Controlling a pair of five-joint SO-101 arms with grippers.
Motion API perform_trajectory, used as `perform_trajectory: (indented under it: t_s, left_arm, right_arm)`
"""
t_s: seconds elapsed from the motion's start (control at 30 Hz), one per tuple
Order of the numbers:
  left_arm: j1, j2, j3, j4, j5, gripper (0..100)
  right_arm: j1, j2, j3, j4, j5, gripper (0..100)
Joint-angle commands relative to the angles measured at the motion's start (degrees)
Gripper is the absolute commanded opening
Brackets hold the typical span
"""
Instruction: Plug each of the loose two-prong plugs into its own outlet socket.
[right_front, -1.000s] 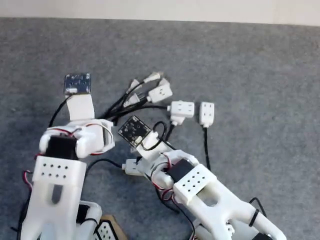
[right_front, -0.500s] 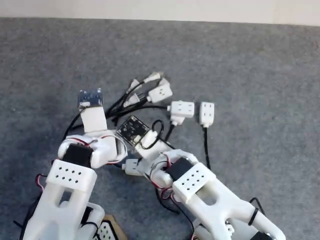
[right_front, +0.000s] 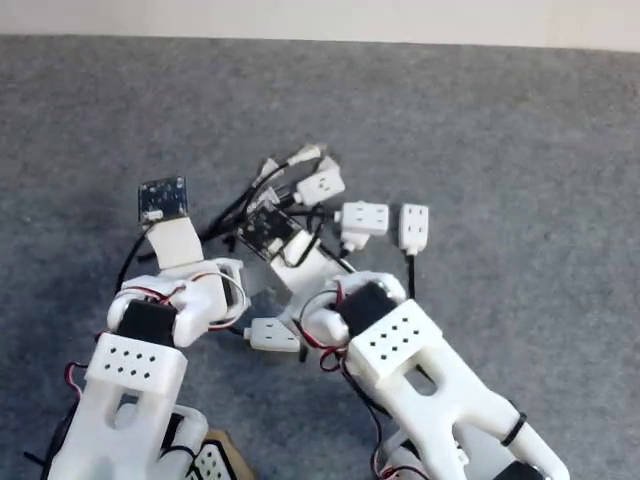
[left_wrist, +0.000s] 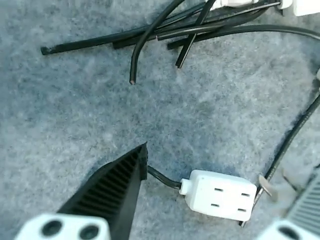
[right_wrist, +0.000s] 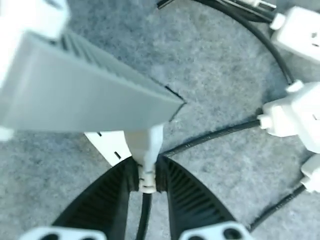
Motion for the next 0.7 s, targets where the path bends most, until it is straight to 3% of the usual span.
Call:
perform_trajectory:
  t_s: [0.0, 0.4, 0.67]
  left_arm:
    - [1.3, 0.5, 0.6, 0.0, 0.3, 44]
    - [4.7, 0.5, 3.5, -0.9, -1.3, 42]
    - [5.8, 0.6, 3.6, -0.9, -1.3, 41]
  right_arm:
    - [4.1, -0.8, -7.5, 0.8, 0.4, 0.5]
    - [6.8, -0.8, -11.5, 1.5, 1.9, 0.5]
    - [7.6, -0.8, -20.5, 9.6, 2.1, 0.5]
